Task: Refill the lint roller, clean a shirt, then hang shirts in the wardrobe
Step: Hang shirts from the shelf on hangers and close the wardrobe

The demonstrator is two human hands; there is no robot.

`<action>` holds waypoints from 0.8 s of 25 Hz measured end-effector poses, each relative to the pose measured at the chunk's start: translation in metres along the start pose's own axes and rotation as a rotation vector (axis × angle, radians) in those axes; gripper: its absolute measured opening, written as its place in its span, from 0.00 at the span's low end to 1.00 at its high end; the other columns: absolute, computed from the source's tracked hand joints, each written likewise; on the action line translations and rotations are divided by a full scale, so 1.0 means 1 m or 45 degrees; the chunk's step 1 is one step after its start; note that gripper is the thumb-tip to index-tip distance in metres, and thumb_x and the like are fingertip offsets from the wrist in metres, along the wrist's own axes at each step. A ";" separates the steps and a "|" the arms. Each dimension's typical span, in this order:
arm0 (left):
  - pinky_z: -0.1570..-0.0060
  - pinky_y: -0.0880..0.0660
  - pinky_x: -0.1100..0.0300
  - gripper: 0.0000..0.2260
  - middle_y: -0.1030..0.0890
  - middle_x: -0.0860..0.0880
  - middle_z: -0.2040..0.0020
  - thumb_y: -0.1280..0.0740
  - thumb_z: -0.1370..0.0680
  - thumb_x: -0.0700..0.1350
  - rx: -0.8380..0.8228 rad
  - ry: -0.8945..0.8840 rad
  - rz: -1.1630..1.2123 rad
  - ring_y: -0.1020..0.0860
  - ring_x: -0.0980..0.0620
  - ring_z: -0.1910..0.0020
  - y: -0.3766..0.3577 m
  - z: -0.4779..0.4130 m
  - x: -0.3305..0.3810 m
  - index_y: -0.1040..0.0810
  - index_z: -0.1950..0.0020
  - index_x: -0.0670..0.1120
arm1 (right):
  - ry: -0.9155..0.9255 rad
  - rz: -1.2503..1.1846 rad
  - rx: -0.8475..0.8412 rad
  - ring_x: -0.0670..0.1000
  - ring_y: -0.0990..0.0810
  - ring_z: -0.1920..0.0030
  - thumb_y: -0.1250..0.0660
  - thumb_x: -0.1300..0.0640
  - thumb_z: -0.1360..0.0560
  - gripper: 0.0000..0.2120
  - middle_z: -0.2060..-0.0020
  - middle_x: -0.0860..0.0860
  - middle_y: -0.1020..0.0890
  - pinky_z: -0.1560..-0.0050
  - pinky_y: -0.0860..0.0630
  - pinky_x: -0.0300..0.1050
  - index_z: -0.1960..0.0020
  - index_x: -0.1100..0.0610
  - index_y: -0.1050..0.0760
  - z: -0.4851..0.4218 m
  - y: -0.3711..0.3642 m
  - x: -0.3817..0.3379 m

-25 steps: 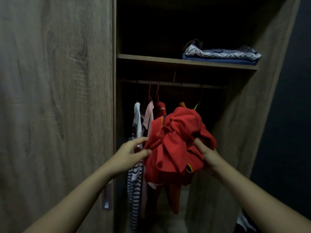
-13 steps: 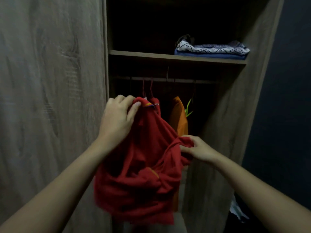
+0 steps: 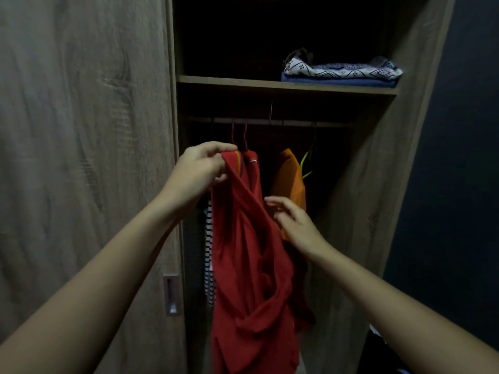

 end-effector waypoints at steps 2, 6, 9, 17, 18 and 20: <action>0.51 0.24 0.67 0.12 0.17 0.54 0.56 0.33 0.29 0.42 0.024 -0.248 -0.557 0.20 0.59 0.56 -0.003 0.003 0.012 0.19 0.46 0.51 | 0.158 0.014 0.068 0.41 0.23 0.45 0.42 0.45 0.27 0.14 0.47 0.45 0.21 0.43 0.30 0.37 0.43 0.45 0.28 0.010 -0.004 -0.020; 0.52 0.24 0.57 0.09 0.16 0.48 0.55 0.35 0.24 0.48 0.349 -0.456 -1.148 0.19 0.48 0.52 -0.006 0.005 0.023 0.18 0.49 0.48 | 0.393 0.565 -0.084 0.45 0.21 0.49 0.33 0.47 0.29 0.28 0.43 0.45 0.26 0.46 0.23 0.44 0.34 0.46 0.43 0.033 -0.022 -0.028; 0.62 0.31 0.56 0.12 0.19 0.46 0.56 0.36 0.24 0.53 0.416 -0.429 -1.398 0.21 0.43 0.54 -0.006 0.005 0.008 0.19 0.55 0.46 | 0.345 0.488 -0.106 0.43 0.23 0.47 0.32 0.41 0.32 0.31 0.40 0.45 0.28 0.46 0.23 0.43 0.36 0.44 0.46 0.046 -0.031 -0.034; 0.61 0.34 0.53 0.06 0.23 0.41 0.54 0.39 0.25 0.40 0.413 -0.655 -1.268 0.24 0.38 0.55 0.004 0.009 0.024 0.26 0.50 0.40 | 0.270 0.684 0.069 0.55 0.21 0.62 0.39 0.69 0.32 0.23 0.57 0.50 0.26 0.57 0.23 0.53 0.44 0.51 0.44 0.028 -0.046 -0.044; 0.62 0.32 0.52 0.07 0.22 0.40 0.56 0.40 0.26 0.38 0.439 -0.718 -1.229 0.23 0.38 0.57 0.014 0.009 0.026 0.27 0.51 0.39 | 0.351 0.760 0.023 0.57 0.21 0.61 0.39 0.70 0.32 0.24 0.53 0.53 0.25 0.58 0.22 0.54 0.43 0.51 0.44 0.029 -0.046 -0.045; 0.61 0.27 0.52 0.10 0.21 0.37 0.56 0.43 0.27 0.40 0.300 -0.851 -1.288 0.21 0.39 0.58 0.031 0.013 0.012 0.24 0.52 0.37 | 0.466 0.922 -0.071 0.57 0.20 0.56 0.38 0.70 0.32 0.22 0.45 0.54 0.25 0.55 0.21 0.53 0.43 0.52 0.36 0.028 -0.037 -0.040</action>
Point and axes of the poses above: each hand's wrist, its own z-axis away from the middle knuckle, its own y-axis out of the back of the hand, x = y × z, the point moved 5 cm from there along -z, towards the middle knuckle
